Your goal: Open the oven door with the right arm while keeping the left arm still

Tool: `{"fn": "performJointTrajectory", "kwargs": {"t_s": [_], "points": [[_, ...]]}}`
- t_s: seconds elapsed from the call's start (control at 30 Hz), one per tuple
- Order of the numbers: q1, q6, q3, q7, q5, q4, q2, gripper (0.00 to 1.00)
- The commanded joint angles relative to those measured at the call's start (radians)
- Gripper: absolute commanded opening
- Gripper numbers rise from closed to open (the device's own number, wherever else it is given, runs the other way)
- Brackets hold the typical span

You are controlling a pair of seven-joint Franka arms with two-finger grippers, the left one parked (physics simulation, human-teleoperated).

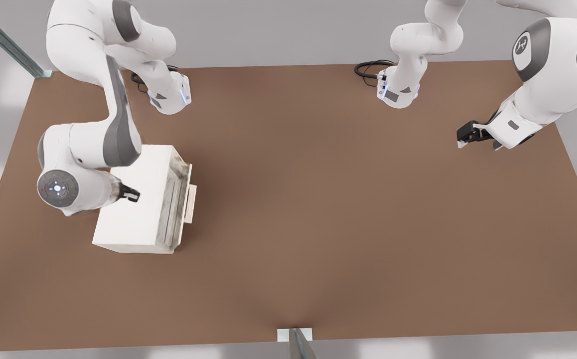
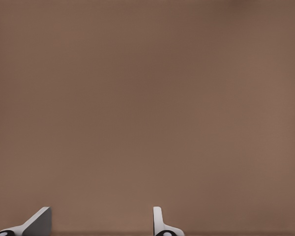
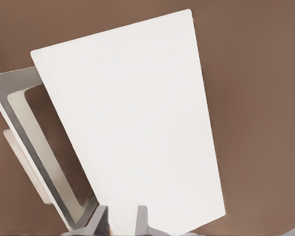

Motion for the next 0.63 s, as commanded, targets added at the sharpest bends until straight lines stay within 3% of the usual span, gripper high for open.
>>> {"fn": "performJointTrajectory", "kwargs": {"t_s": [0.0,0.03,0.1,0.6], "points": [[-0.01,0.09,-0.027,-0.418,0.093,0.014,-0.085,1.0],[-0.007,0.108,-0.013,-0.424,0.031,0.019,-0.108,1.0],[-0.012,0.107,-0.028,-0.43,0.088,0.0,-0.114,1.0],[-0.01,0.105,-0.025,-0.427,0.079,0.0,-0.103,1.0]]}}
